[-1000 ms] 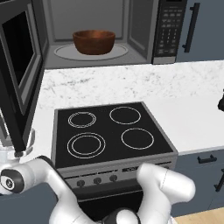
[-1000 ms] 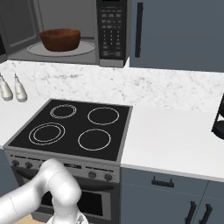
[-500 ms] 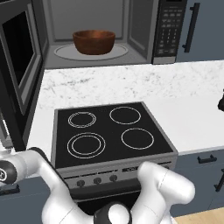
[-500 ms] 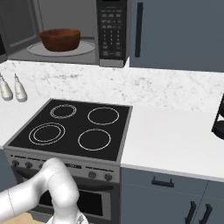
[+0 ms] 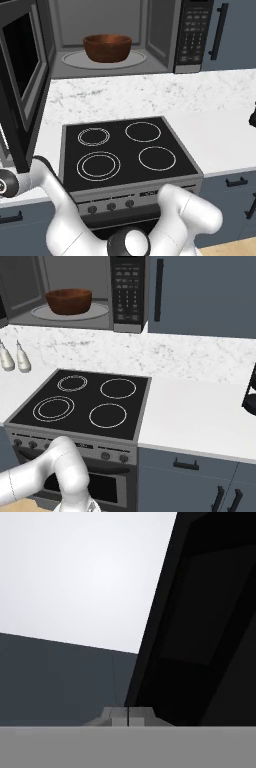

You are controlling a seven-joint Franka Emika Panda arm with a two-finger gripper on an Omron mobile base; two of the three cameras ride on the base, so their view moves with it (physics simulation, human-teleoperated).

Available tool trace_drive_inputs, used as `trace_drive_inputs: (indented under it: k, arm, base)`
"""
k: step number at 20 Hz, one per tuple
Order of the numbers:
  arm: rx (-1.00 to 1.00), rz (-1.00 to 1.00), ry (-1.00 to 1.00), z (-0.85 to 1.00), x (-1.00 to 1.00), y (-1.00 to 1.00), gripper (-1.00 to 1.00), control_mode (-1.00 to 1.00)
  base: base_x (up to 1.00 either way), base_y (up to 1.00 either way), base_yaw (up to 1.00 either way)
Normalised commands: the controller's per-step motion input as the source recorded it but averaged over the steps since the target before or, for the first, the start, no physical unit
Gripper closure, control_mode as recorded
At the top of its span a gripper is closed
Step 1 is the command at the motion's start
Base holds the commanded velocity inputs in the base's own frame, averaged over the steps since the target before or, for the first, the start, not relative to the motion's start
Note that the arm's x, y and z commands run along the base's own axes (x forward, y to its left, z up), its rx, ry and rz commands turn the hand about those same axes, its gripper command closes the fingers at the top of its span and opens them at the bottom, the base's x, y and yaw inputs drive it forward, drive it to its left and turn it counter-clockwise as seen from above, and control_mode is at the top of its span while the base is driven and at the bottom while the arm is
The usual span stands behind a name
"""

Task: Open the microwave, place the bowl with waffle inside the microwave, then close the microwave door and turn it on.

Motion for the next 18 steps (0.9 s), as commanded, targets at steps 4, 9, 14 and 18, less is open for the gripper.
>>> trace_drive_inputs:
  k: [4, 9, 14, 18]
  arm:
    - [0.16, 0.01, -0.09, 0.52, -0.14, -0.63, 1.00, -1.00]
    - [0.26, 0.00, -0.06, 0.48, -0.20, -0.91, 1.00, -1.00]
    - [0.34, 0.04, 0.00, 0.43, -0.21, -1.00, 1.00, -1.00]
    - [0.38, 0.08, 0.16, 0.37, -0.16, -1.00, 1.00, -1.00]
  base:
    - [0.00, 0.00, 0.00]
    - [0.00, 0.00, 0.00]
    - [0.00, 0.00, 0.00]
    - [0.00, 0.00, 0.00]
